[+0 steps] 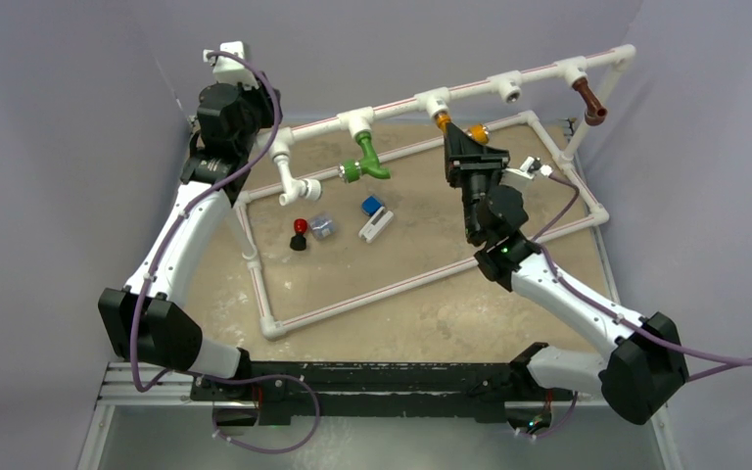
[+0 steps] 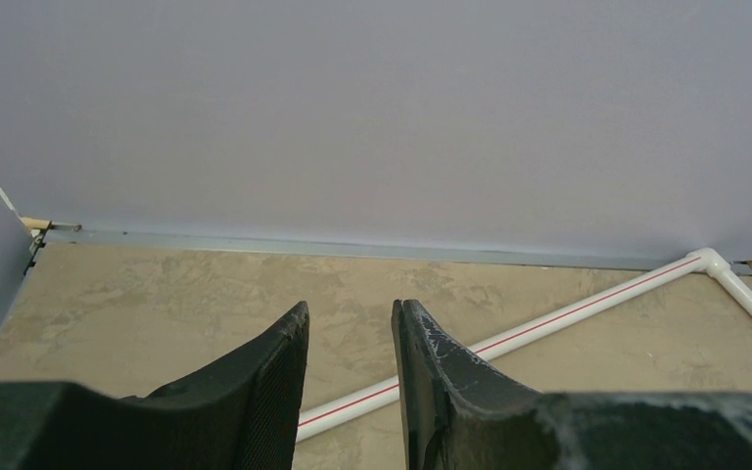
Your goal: Install the water faucets
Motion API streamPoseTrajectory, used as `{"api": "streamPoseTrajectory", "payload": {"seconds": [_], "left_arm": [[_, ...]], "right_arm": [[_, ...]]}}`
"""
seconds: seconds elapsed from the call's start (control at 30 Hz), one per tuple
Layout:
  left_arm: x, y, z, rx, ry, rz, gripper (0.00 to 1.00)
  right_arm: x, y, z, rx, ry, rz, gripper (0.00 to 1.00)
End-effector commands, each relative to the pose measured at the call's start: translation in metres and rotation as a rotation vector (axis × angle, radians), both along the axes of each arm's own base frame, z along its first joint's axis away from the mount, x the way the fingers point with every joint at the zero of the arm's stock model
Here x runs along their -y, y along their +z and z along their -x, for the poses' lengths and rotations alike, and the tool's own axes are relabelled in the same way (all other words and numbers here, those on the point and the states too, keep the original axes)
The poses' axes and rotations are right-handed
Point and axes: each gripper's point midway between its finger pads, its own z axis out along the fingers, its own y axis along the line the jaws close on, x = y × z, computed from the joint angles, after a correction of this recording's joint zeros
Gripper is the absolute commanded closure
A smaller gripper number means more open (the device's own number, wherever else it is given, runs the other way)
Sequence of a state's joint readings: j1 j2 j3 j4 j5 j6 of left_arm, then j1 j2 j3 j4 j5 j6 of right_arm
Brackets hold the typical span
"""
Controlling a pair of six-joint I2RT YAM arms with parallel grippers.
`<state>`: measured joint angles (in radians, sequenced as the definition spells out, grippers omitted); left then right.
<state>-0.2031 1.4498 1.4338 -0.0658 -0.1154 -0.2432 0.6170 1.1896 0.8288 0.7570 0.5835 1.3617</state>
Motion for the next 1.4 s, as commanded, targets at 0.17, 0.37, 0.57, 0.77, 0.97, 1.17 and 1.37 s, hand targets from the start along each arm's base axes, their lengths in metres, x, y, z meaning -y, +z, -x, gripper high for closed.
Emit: {"api": "streamPoseTrajectory", "payload": {"seconds": [0.17,0.37,0.57,0.77,0.97,1.17,1.37], "left_arm": [[0.008,-0.132,0.018,-0.396,-0.048,-0.076,0.64],[0.009,-0.133,0.018,-0.397,-0.049,-0.076,0.64],[0.009,-0.133,0.018,-0.399,-0.049,-0.076,0.64],[0.009,-0.133,0.018,-0.398,-0.05,-0.076,0.64],[0.009,-0.133,0.018,-0.398,-0.05,-0.076,0.64],[0.008,-0.133,0.018,-0.399,-0.049,-0.077,0.64],[0.009,-0.133,0.018,-0.4,-0.05,-0.077,0.64]], "right_arm": [[-0.032,-0.005,0.001,-0.158,0.184,-0.235,1.0],[-0.037,0.0,0.006,-0.198,0.231,-0.284,1.0],[-0.032,-0.001,0.007,-0.208,0.205,-0.259,0.93],[-0.029,-0.009,0.006,-0.223,0.18,-0.224,0.71],[-0.026,-0.007,0.008,-0.214,0.172,-0.209,0.53],[-0.025,-0.007,0.008,-0.21,0.165,-0.194,0.43],[-0.013,0.001,0.014,-0.168,0.125,-0.159,0.35]]}}
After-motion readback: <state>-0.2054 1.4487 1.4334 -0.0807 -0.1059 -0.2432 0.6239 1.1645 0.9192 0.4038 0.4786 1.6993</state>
